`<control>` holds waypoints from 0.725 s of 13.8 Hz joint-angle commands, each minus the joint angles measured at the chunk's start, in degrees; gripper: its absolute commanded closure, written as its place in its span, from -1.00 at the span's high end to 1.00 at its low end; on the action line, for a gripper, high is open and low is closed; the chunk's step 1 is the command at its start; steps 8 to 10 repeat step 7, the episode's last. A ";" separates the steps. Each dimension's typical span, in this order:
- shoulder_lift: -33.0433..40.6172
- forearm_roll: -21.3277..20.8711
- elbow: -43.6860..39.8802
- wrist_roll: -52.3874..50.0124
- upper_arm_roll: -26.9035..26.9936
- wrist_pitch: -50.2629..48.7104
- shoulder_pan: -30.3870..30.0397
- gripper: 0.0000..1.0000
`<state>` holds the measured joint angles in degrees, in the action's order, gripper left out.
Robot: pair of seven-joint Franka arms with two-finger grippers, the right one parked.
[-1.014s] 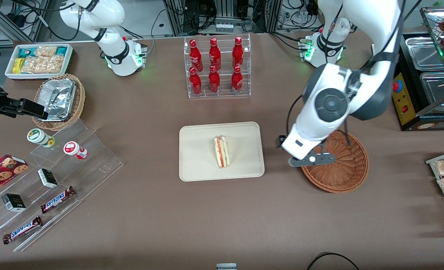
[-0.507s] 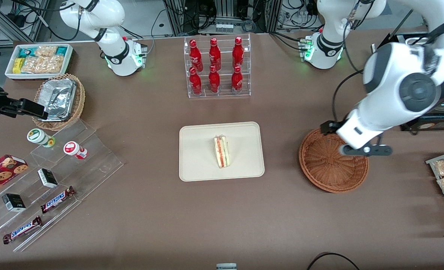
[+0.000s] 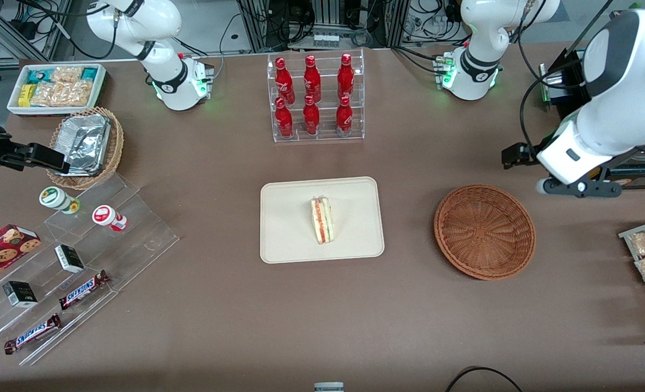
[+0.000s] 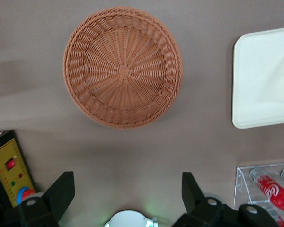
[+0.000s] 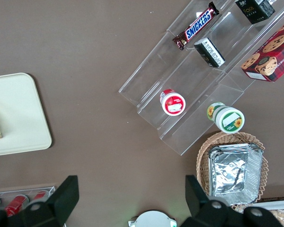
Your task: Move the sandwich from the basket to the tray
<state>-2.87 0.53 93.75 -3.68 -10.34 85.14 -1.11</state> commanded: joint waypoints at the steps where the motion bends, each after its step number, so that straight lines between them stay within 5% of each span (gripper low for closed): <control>1: 4.00 -0.09 1.70 2.88 -1.09 -2.25 -2.49 1.00; 10: 7.00 -0.70 1.53 4.47 -0.82 -5.25 -4.51 1.00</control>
